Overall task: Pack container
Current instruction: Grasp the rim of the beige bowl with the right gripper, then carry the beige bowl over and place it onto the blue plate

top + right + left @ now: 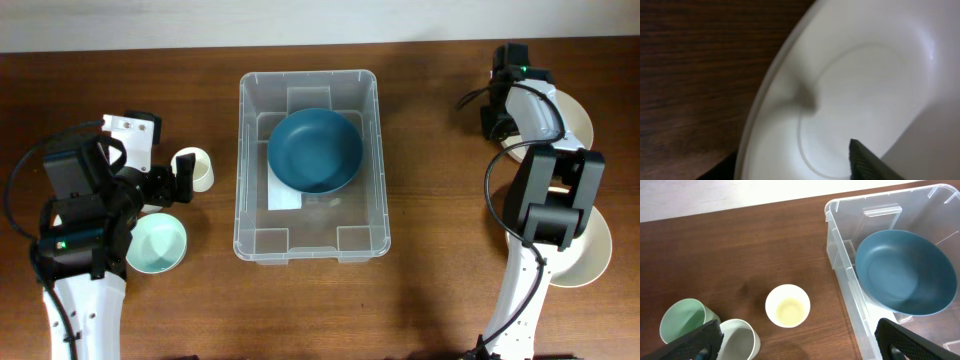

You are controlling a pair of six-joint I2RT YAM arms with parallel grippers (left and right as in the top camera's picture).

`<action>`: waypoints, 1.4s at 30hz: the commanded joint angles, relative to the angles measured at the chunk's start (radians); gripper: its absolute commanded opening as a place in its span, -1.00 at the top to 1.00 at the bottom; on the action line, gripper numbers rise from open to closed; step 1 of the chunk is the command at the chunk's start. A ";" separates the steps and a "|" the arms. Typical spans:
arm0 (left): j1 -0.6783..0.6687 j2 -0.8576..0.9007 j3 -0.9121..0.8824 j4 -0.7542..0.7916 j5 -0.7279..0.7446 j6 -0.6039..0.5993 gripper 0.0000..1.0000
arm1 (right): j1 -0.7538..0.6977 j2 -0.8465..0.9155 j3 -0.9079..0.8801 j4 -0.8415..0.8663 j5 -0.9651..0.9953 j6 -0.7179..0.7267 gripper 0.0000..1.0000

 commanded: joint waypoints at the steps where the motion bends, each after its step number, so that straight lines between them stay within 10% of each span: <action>1: 0.003 0.002 0.011 0.003 0.018 0.016 -0.99 | -0.007 0.021 -0.009 0.008 -0.032 0.000 -0.01; 19: 0.003 0.002 0.011 0.003 0.018 0.016 -0.99 | -0.007 0.021 -0.009 0.026 -0.047 0.000 0.92; 33: 0.003 0.002 0.011 0.002 0.018 0.016 -0.99 | 0.049 -0.114 0.060 -0.023 0.014 0.047 0.92; 42: 0.003 0.002 0.011 0.002 0.018 0.016 -0.99 | 0.329 -0.418 0.097 -0.085 -0.029 -0.061 0.92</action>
